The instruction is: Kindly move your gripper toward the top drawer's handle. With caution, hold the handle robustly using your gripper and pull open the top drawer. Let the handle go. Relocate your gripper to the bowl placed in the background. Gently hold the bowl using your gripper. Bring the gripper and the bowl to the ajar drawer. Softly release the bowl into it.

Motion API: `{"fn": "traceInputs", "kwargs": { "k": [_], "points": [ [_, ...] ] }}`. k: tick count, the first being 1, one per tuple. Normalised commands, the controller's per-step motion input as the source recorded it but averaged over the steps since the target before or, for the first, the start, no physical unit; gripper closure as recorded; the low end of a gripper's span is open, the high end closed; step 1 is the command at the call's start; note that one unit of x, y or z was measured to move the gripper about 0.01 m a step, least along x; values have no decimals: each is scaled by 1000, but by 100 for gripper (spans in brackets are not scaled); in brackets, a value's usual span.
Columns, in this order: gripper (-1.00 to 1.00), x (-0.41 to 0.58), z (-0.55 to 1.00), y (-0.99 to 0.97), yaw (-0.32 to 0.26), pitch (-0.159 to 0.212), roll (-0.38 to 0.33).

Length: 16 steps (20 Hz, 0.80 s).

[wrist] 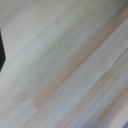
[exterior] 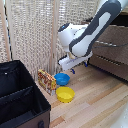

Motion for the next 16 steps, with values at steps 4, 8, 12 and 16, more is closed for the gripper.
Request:
{"fn": "traceInputs", "kwargs": {
  "k": [4, 8, 12, 16],
  "points": [
    [-100, 601, -186, 0, -145, -81, 151],
    [-100, 679, -219, 0, -140, -45, 167],
    [-100, 674, -209, 0, -143, -42, 166],
    [-100, 659, -206, 0, -173, -4, 182]
  ]
}}
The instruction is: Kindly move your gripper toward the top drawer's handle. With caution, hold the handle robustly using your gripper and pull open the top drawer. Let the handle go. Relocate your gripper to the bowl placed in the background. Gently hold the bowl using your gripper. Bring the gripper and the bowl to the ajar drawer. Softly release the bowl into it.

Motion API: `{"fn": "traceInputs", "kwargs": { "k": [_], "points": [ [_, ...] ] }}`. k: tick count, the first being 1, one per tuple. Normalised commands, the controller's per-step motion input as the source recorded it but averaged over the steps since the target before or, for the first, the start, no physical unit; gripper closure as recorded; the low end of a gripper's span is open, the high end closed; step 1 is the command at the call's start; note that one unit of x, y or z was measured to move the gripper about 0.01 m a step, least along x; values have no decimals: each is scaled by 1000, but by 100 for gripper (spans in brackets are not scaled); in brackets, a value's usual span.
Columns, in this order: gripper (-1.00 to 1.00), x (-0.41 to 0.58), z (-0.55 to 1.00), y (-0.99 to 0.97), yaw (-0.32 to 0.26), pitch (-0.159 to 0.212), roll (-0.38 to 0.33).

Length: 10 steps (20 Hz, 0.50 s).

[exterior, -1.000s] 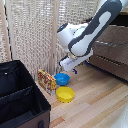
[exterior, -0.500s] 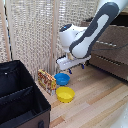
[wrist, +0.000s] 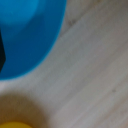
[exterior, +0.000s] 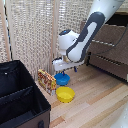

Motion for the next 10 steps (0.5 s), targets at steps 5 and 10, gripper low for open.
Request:
{"fn": "traceInputs", "kwargs": {
  "k": [5, 10],
  "points": [
    [-100, 193, -25, -263, -174, 0, 205],
    [-100, 3, 79, -490, -123, 18, 175]
  ]
}}
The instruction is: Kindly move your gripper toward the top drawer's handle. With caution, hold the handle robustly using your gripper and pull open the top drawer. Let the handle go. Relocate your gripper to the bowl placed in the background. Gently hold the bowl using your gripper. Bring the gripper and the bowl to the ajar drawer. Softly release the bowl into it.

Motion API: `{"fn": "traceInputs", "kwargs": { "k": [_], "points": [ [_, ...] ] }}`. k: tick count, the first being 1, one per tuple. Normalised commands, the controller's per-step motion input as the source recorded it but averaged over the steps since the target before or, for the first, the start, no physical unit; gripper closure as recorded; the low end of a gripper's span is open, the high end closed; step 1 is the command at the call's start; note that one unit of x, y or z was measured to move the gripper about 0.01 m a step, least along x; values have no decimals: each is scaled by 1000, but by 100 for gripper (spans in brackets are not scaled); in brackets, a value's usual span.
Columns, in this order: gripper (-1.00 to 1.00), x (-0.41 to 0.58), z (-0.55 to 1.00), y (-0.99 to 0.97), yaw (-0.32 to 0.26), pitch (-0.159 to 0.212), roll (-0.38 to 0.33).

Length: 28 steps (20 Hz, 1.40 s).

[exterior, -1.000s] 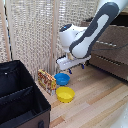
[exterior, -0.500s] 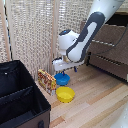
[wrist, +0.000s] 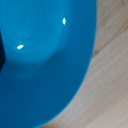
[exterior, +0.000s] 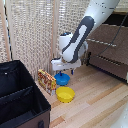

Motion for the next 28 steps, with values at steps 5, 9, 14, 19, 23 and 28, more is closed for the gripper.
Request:
{"fn": "traceInputs", "kwargs": {
  "k": [5, 9, 14, 19, 23, 28],
  "points": [
    [-100, 139, -274, -343, -20, 19, 85],
    [-100, 294, -486, -119, -1, 1, 81],
    [100, 55, -47, -19, -20, -11, 25],
    [100, 7, 0, 0, -81, -31, 9],
    [100, 23, 0, -10, 2, 4, 0],
    [100, -18, 20, -40, 3, -47, 0]
  ]
}}
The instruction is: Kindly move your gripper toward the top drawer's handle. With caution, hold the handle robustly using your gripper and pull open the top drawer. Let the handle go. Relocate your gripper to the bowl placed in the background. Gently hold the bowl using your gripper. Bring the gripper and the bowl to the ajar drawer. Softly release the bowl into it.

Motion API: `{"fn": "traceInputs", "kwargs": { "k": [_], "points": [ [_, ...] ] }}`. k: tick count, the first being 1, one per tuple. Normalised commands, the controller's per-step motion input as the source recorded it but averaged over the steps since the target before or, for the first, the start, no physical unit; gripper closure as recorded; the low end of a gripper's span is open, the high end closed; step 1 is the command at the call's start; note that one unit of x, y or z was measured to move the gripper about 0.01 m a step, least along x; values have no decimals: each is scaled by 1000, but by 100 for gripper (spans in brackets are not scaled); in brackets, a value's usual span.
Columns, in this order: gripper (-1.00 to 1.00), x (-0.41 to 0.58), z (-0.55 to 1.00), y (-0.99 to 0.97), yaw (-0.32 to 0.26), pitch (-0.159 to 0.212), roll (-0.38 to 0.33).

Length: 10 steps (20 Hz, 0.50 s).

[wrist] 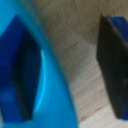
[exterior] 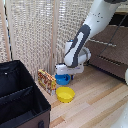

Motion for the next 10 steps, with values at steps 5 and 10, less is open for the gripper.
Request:
{"fn": "traceInputs", "kwargs": {
  "k": [5, 10],
  "points": [
    [100, 163, 150, 31, -100, 4, 38],
    [100, 59, 527, 59, -163, 56, 96]
  ]
}}
